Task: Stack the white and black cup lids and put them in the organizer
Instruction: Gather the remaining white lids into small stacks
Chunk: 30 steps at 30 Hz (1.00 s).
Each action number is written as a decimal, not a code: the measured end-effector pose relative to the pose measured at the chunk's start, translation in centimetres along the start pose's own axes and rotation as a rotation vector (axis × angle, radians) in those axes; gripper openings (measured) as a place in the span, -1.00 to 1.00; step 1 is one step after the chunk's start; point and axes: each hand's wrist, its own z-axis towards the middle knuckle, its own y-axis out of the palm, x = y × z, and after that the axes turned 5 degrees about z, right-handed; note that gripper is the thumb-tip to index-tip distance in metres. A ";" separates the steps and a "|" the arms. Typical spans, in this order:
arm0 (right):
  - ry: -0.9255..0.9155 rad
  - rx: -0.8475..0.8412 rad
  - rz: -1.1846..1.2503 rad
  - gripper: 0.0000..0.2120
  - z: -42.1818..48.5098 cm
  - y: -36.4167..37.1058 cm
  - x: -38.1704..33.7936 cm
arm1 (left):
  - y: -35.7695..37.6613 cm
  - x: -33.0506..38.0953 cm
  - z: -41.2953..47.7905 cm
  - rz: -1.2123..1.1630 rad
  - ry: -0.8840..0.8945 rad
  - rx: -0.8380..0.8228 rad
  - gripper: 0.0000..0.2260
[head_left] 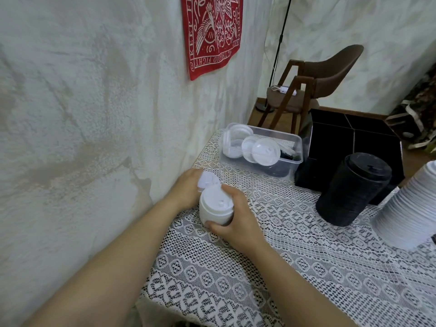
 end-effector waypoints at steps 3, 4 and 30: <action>0.005 -0.004 -0.004 -0.17 0.0 -0.1 -0.1 | -0.1 0.4 -0.4 -0.053 -0.008 0.069 -0.54; 0.006 -0.005 -0.006 -0.17 -0.1 -0.1 -0.2 | -0.1 0.4 -0.4 -0.073 -0.017 0.083 -0.51; 0.119 -0.002 0.120 0.00 0.1 -0.3 -0.2 | -1.5 4.3 -7.7 -0.304 0.119 0.052 -0.27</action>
